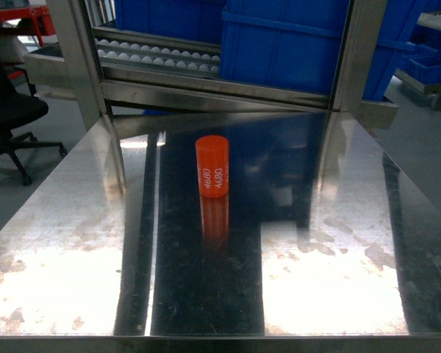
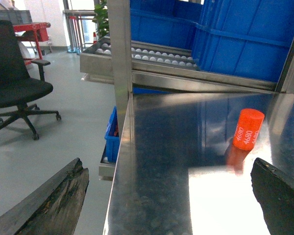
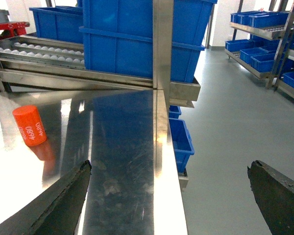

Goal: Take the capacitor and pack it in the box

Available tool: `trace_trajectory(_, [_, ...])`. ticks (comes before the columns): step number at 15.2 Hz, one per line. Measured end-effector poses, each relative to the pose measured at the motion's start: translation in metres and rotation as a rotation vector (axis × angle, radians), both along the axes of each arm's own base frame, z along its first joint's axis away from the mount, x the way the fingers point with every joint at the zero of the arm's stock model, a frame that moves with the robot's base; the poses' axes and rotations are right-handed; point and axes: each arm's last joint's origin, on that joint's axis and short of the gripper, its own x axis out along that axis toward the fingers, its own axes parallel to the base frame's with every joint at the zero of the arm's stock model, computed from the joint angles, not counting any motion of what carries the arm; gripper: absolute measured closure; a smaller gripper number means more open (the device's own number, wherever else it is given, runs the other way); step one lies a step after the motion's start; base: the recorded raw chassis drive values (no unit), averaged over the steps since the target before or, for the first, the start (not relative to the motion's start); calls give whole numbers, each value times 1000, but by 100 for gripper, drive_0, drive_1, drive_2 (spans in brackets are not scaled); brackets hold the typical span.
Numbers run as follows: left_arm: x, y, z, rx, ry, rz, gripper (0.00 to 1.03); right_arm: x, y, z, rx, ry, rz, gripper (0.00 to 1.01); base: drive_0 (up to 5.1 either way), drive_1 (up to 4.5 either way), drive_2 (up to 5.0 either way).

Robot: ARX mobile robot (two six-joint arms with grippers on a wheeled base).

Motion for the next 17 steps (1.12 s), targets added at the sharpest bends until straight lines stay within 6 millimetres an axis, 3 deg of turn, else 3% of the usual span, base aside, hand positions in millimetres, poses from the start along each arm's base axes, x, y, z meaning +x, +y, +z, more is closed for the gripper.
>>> trace_trajectory(14, [2,-2,-1,-4,19,10,5,0,0,0,0,0,0,3,0,0,0])
trace_trajectory(17, [37,-40,8,-36,14,-151,5,0,0,0,0,0,0,3,0,0,0])
